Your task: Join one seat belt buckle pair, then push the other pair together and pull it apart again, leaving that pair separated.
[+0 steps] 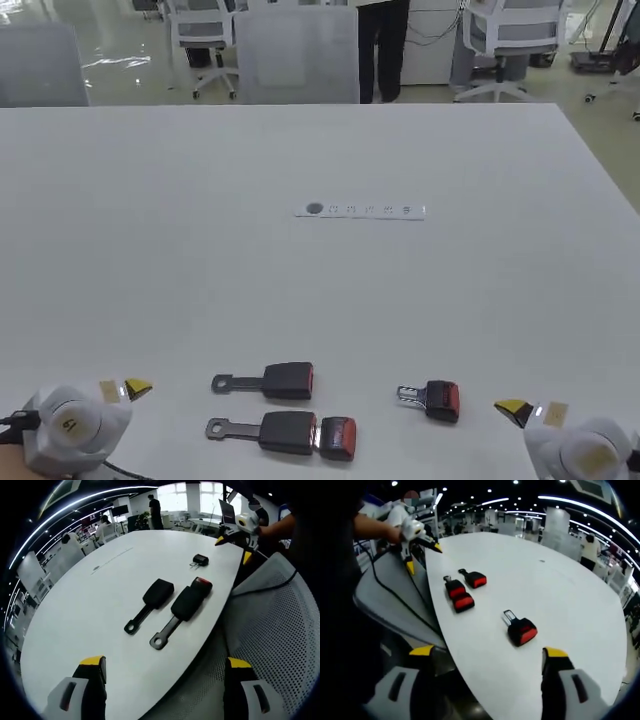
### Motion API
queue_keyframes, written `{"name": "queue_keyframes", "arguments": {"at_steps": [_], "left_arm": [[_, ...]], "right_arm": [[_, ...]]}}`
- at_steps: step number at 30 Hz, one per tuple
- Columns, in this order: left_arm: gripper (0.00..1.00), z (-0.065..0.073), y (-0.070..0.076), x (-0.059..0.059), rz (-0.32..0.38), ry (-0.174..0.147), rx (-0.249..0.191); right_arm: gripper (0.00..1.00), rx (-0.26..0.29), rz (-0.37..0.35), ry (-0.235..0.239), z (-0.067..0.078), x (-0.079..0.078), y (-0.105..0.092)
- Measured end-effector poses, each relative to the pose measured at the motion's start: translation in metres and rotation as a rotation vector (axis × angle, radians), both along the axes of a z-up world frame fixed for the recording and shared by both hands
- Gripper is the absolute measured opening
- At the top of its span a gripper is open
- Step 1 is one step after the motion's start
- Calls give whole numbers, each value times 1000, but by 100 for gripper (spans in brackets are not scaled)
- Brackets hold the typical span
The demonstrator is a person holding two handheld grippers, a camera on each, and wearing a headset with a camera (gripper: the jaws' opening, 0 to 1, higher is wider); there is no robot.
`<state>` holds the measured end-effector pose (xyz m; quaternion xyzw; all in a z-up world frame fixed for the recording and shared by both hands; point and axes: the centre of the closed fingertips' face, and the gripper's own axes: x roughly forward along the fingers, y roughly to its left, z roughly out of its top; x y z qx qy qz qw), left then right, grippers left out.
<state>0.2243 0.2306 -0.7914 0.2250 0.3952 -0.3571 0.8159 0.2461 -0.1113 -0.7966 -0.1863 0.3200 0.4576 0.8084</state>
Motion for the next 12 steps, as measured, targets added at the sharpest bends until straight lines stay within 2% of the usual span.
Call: {"name": "queue_keyframes", "arguments": {"at_steps": [12], "left_arm": [[100, 4, 6, 12, -5, -20, -19]], "right_arm": [[90, 15, -22, -2, 6, 0, -3]]}}
